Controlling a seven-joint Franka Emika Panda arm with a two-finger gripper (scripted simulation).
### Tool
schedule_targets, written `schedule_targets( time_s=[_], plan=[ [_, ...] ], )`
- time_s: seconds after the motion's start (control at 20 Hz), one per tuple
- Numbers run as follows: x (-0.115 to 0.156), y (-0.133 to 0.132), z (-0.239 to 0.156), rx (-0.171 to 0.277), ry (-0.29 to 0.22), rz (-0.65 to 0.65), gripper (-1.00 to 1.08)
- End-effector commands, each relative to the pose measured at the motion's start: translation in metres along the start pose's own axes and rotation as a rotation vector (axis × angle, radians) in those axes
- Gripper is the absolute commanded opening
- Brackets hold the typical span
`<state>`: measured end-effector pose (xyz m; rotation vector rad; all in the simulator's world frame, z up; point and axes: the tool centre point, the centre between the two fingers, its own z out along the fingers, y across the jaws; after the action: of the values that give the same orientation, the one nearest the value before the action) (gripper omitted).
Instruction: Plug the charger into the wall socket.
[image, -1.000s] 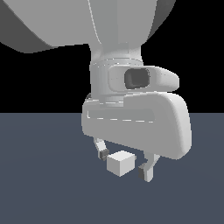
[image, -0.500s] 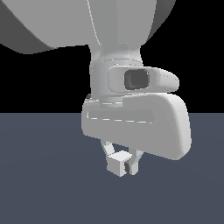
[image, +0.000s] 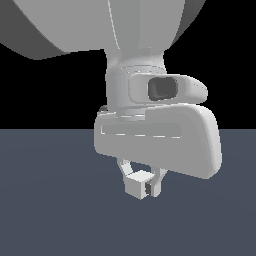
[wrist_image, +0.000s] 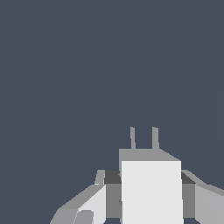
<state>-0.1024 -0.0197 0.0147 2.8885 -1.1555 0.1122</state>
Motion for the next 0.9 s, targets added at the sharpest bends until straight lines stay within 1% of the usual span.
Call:
schedule_targets(
  time_s=[0.0, 0.35, 0.85],
  plan=[
    [0.003, 0.001, -0.002, 0.002, 0.001, -0.026, -1.00],
    [0.017, 0.006, -0.010, 0.011, 0.002, -0.146, -1.00],
    [0.045, 0.011, -0.027, 0.029, 0.004, -0.383, -1.00]
  ],
)
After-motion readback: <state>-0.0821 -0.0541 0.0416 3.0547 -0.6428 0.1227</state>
